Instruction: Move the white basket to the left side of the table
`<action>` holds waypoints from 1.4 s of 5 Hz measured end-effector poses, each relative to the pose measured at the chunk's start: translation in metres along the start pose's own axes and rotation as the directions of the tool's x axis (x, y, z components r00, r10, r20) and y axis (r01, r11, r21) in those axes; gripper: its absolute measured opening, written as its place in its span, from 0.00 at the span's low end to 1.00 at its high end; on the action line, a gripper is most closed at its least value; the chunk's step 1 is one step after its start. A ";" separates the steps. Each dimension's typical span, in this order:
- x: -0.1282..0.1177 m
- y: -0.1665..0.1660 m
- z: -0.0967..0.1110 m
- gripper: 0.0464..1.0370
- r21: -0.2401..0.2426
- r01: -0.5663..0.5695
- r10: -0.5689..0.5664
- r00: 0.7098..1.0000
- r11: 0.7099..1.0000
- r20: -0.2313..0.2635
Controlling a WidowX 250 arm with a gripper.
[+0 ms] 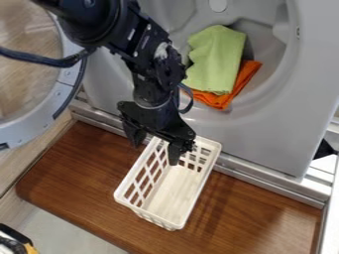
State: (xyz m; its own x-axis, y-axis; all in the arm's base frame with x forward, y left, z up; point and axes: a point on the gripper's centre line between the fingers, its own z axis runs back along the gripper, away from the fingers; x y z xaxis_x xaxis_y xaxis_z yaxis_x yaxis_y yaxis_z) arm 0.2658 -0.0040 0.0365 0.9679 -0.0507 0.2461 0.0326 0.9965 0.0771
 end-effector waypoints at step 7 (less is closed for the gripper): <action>0.000 -0.083 -0.093 0.61 0.067 0.062 -0.049 0.981 0.996 -0.185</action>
State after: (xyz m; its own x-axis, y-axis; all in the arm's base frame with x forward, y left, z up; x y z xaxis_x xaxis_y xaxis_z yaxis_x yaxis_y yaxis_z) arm 0.2868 -0.0803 -0.0600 0.9945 -0.0864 0.0589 0.0762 0.9847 0.1569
